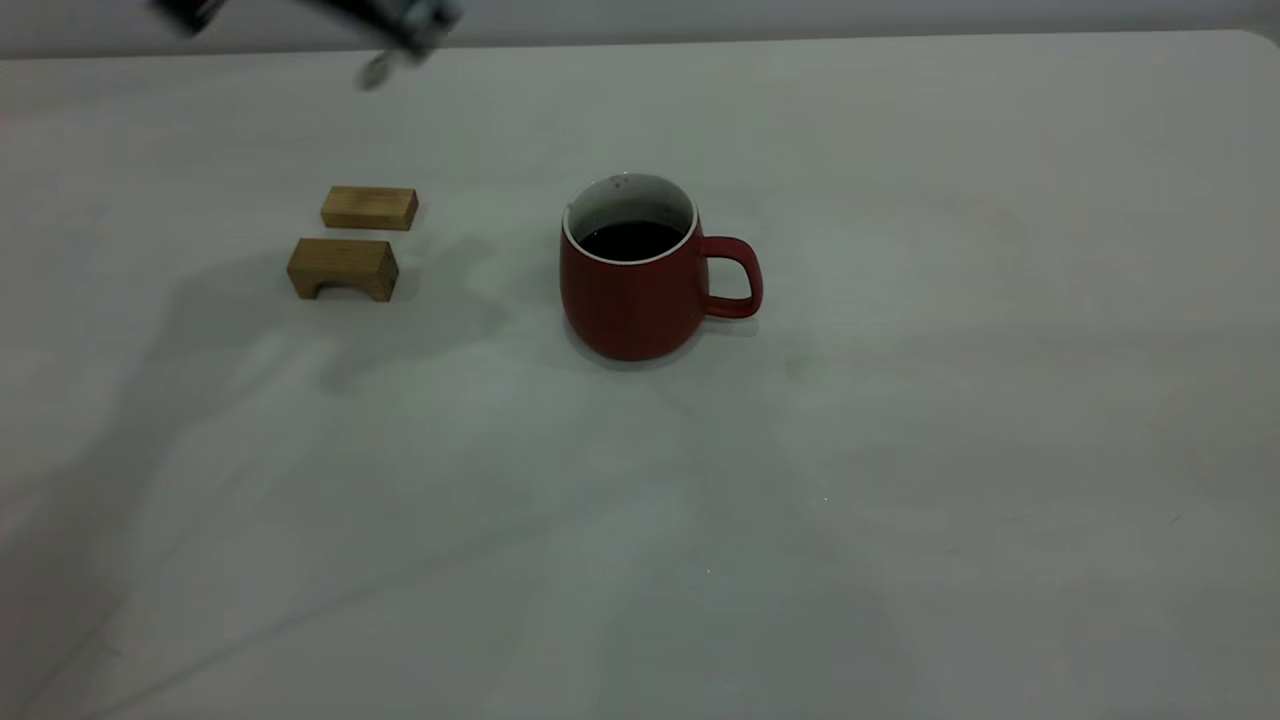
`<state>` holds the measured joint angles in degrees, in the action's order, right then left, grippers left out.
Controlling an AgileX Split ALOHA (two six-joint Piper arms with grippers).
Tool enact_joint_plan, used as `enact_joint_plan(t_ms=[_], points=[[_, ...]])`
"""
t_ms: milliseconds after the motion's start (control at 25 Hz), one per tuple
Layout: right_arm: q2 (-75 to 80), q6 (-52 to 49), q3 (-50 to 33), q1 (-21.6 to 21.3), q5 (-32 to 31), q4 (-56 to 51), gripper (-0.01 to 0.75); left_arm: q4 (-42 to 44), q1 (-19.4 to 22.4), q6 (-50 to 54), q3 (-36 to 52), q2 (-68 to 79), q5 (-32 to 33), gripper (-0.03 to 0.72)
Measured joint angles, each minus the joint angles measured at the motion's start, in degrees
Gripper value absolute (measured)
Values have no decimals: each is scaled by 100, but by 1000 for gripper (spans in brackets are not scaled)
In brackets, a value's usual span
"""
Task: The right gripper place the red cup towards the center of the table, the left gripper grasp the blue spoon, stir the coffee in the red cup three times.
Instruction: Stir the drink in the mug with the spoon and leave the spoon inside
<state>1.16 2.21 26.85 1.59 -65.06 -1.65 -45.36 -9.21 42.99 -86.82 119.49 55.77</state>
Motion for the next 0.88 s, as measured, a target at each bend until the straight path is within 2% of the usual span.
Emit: enact_joint_plan(t_ms=[160, 280, 480, 880], points=[[0, 0, 0, 0, 0, 0, 317, -1729, 0, 827, -1, 5, 423, 168], [0, 0, 0, 0, 0, 0, 317, -2460, 0, 1055, -1, 81, 665, 168], [0, 0, 0, 0, 0, 0, 317, -2959, 0, 1098, -1, 551, 690, 168], [0, 0, 0, 0, 0, 0, 317, -3995, 0, 20, -1, 1745, 891, 168]])
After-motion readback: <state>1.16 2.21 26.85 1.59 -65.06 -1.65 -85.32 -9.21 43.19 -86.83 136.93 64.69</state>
